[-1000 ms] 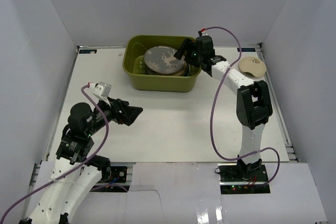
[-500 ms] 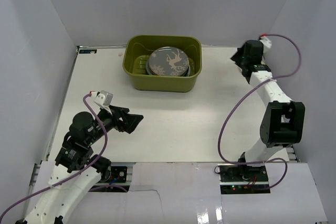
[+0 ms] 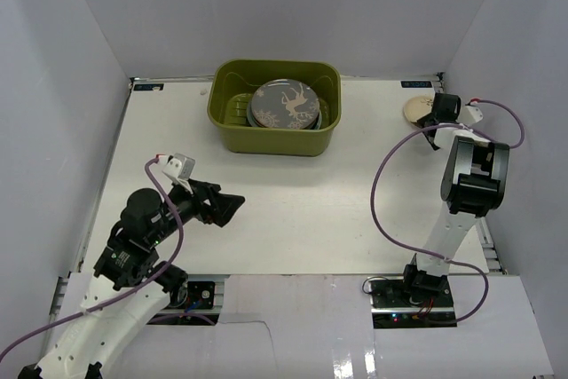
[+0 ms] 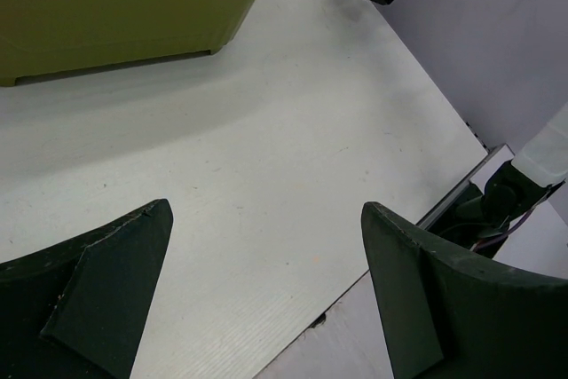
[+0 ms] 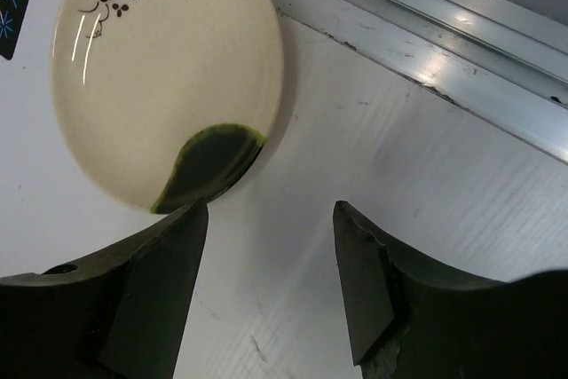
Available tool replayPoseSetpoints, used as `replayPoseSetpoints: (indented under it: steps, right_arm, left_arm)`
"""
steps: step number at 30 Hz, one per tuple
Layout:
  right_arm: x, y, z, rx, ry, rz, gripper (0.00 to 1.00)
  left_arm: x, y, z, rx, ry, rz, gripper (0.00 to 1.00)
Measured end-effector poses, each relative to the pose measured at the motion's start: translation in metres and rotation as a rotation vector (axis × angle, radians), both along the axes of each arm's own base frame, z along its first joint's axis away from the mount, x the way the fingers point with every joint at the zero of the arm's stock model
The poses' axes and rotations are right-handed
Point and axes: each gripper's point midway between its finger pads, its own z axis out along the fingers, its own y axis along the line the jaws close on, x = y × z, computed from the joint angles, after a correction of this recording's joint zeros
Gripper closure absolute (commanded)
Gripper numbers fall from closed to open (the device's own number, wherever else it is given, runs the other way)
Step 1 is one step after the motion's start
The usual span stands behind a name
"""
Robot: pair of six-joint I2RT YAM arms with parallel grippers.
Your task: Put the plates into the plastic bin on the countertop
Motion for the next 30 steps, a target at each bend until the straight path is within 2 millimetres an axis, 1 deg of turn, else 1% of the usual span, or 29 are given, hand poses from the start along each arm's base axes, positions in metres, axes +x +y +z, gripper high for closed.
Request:
replayPoseSetpoints:
  steps: [5, 7, 8, 10, 11, 12, 13, 14, 16, 17, 19, 21, 23, 24, 25, 26, 28, 30]
  right_arm:
    - [0.021, -0.007, -0.02, 0.064, -0.027, -0.056, 0.36]
    - [0.029, -0.011, -0.027, 0.083, -0.048, -0.078, 0.41]
    - [0.035, -0.013, -0.026, 0.096, -0.064, -0.085, 0.49]
    - [0.042, -0.014, -0.029, 0.113, -0.082, -0.093, 0.59]
    - [0.046, -0.015, -0.03, 0.122, -0.097, -0.101, 0.74]
    - [0.047, -0.015, -0.032, 0.132, -0.102, -0.103, 0.81]
    - [0.049, -0.013, -0.033, 0.146, -0.11, -0.105, 0.88]
    - [0.052, -0.013, -0.033, 0.159, -0.132, -0.11, 0.92]
    - [0.059, -0.009, -0.028, 0.188, -0.193, -0.101, 0.92]
    - [0.059, -0.006, -0.027, 0.2, -0.219, -0.096, 0.92]
    - [0.048, 0.0, -0.029, 0.224, -0.236, -0.09, 0.92]
    - [0.035, 0.008, -0.026, 0.239, -0.254, -0.069, 0.92]
    - [0.018, 0.017, -0.013, 0.245, -0.272, -0.036, 0.92]
    - [0.012, 0.023, -0.003, 0.243, -0.286, -0.017, 0.92]
    - [0.006, 0.028, 0.012, 0.236, -0.308, 0.009, 0.92]
    - [0.003, 0.034, 0.032, 0.223, -0.343, 0.037, 0.92]
    - [0.006, 0.052, 0.082, 0.184, -0.439, 0.122, 0.92]
    - [0.01, 0.082, 0.138, 0.142, -0.543, 0.233, 0.92]
  left_arm:
    - [0.003, -0.001, -0.005, 0.011, 0.019, 0.001, 0.02]
    - [0.004, -0.002, -0.007, 0.016, 0.028, 0.002, 0.02]
    - [0.005, -0.003, -0.008, 0.019, 0.034, 0.002, 0.02]
    - [0.007, -0.003, -0.011, 0.026, 0.045, 0.001, 0.02]
    - [0.007, -0.004, -0.013, 0.029, 0.051, 0.002, 0.02]
    - [0.008, -0.004, -0.013, 0.031, 0.054, 0.002, 0.02]
    - [0.008, -0.004, -0.014, 0.032, 0.057, 0.002, 0.02]
    - [0.008, -0.004, -0.014, 0.033, 0.058, 0.003, 0.02]
    - [0.009, -0.004, -0.015, 0.034, 0.06, 0.006, 0.02]
    - [0.009, -0.004, -0.015, 0.034, 0.06, 0.007, 0.02]
    - [0.01, -0.003, -0.015, 0.034, 0.06, 0.01, 0.02]
    - [0.01, -0.002, -0.015, 0.033, 0.059, 0.013, 0.02]
    - [0.011, -0.001, -0.014, 0.031, 0.055, 0.018, 0.02]
    - [0.011, 0.0, -0.013, 0.029, 0.052, 0.022, 0.02]
    - [0.011, 0.001, -0.012, 0.027, 0.049, 0.027, 0.02]
    - [0.011, 0.003, -0.011, 0.025, 0.044, 0.035, 0.02]
    - [0.013, 0.007, -0.008, 0.019, 0.032, 0.054, 0.02]
    - [0.014, 0.01, -0.006, 0.014, 0.022, 0.068, 0.02]
